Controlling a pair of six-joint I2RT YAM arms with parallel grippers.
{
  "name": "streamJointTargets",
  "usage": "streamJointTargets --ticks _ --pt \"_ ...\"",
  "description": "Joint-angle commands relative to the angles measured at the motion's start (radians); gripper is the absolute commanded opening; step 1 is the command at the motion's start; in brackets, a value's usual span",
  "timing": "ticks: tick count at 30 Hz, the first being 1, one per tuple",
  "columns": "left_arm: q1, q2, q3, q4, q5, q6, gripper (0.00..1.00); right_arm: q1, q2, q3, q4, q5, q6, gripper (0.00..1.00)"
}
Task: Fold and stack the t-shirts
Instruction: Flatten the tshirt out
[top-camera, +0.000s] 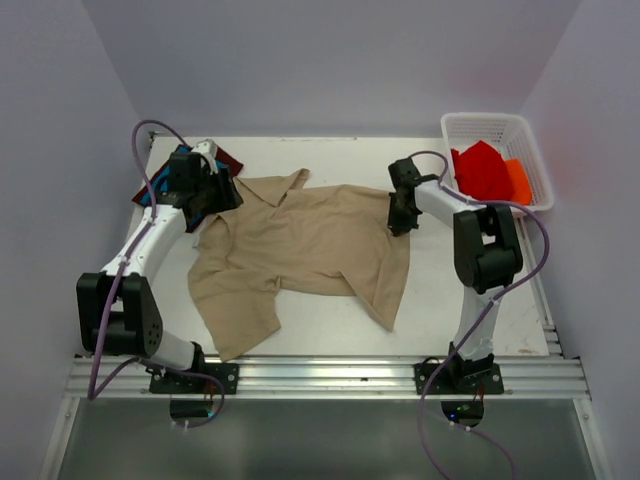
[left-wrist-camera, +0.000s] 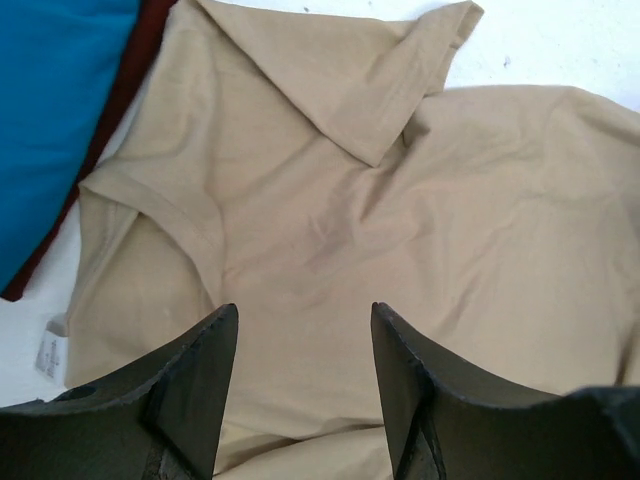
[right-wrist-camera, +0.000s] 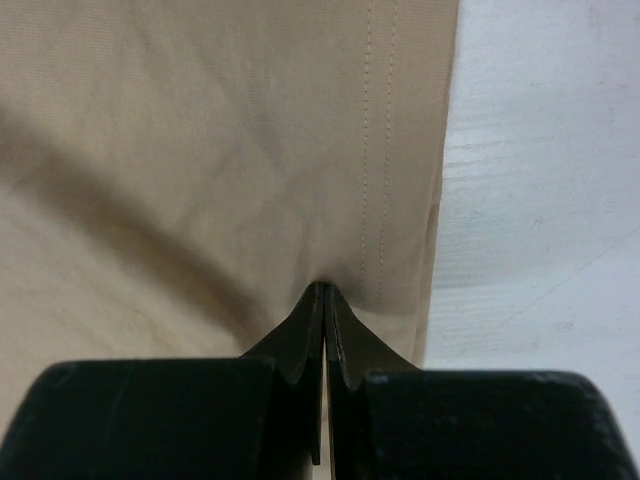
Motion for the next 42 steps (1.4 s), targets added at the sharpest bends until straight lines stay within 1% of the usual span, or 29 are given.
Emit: streamJointTargets --ticks 1,3,4,5,8,11,15,17,18,22,24,25,26,27,28,29,30,31,32,33,34,35,37,38,40,41,42 --pt "-0.007 0.004 0.019 0.040 0.057 0.016 0.59 -0.004 0.062 0.054 -0.120 0.183 0.037 0.00" --pt "-0.009 0.011 0.019 0.039 0.046 0.010 0.59 -0.004 0.068 0.078 -0.191 0.300 0.059 0.00" --pt "-0.009 0.016 0.022 0.028 0.042 0.008 0.59 -0.002 0.069 0.083 -0.211 0.419 0.069 0.00" --pt "-0.009 0.031 0.029 0.019 0.037 0.005 0.59 -0.004 0.071 0.094 -0.248 0.482 0.080 0.00" --pt "-0.009 0.063 0.043 -0.003 0.033 0.002 0.58 -0.021 0.092 0.130 -0.308 0.591 0.108 0.00" --pt "-0.012 0.090 0.056 -0.018 0.033 -0.004 0.57 -0.056 0.131 0.173 -0.346 0.638 0.117 0.00" --pt "-0.027 0.122 0.074 -0.015 0.040 -0.010 0.57 -0.083 0.180 0.224 -0.354 0.619 0.109 0.00" --pt "-0.048 0.148 0.094 0.019 0.057 -0.018 0.57 -0.084 0.197 0.256 -0.346 0.609 0.099 0.00" --pt "-0.054 0.157 0.102 0.045 0.106 -0.021 0.57 -0.085 0.201 0.273 -0.349 0.618 0.097 0.00" --pt "-0.110 0.209 0.151 0.207 0.197 -0.074 0.57 -0.084 0.217 0.353 -0.355 0.635 0.073 0.00" --pt "-0.152 0.287 0.238 0.218 0.238 -0.093 0.57 -0.083 0.221 0.399 -0.348 0.607 0.057 0.00" --pt "-0.166 0.374 0.338 0.191 0.241 -0.087 0.53 -0.082 0.220 0.404 -0.336 0.592 0.053 0.00" --pt "-0.183 0.425 0.400 0.156 0.235 -0.079 0.46 -0.082 0.217 0.407 -0.325 0.568 0.045 0.00" --pt "-0.194 0.477 0.461 0.116 0.214 -0.073 0.35 -0.074 0.200 0.402 -0.310 0.541 0.024 0.00" --pt "-0.211 0.528 0.568 0.052 0.206 -0.070 0.28 -0.067 0.188 0.384 -0.276 0.505 0.013 0.00" --pt "-0.216 0.612 0.610 0.033 0.195 -0.068 0.18 -0.061 0.172 0.372 -0.262 0.491 0.008 0.00" --pt "-0.219 0.646 0.647 0.021 0.168 -0.067 0.00 -0.047 0.139 0.355 -0.244 0.478 -0.009 0.00" --pt "-0.220 0.677 0.681 -0.008 0.143 -0.065 0.00 -0.041 0.119 0.321 -0.225 0.466 -0.015 0.00" --pt "-0.222 0.733 0.753 -0.032 0.120 -0.041 0.00 -0.034 0.102 0.306 -0.196 0.439 -0.021 0.00" --pt "-0.223 0.758 0.788 -0.073 0.067 -0.025 0.00 -0.031 0.085 0.293 -0.187 0.423 -0.026 0.00" --pt "-0.229 0.781 0.847 -0.090 0.051 -0.010 0.00 -0.030 0.056 0.272 -0.178 0.409 -0.024 0.00" --pt "-0.232 0.824 0.874 -0.108 0.030 0.022 0.00 -0.030 0.046 0.263 -0.164 0.380 -0.029 0.00" --pt "-0.248 0.875 0.943 -0.167 0.004 0.077 0.00 -0.024 0.027 0.255 -0.161 0.372 -0.026 0.00" --pt "-0.254 0.887 0.959 -0.182 -0.036 0.093 0.11 -0.024 0.023 0.253 -0.159 0.363 -0.029 0.00" --pt "-0.272 0.909 0.973 -0.200 -0.067 0.128 0.27 -0.018 0.011 0.246 -0.155 0.339 -0.029 0.00" --pt "-0.277 0.915 0.974 -0.200 -0.085 0.136 0.39 -0.016 0.008 0.241 -0.153 0.334 -0.029 0.00" --pt "-0.282 0.918 0.970 -0.194 -0.089 0.140 0.43 -0.010 0.003 0.235 -0.150 0.322 -0.029 0.00"
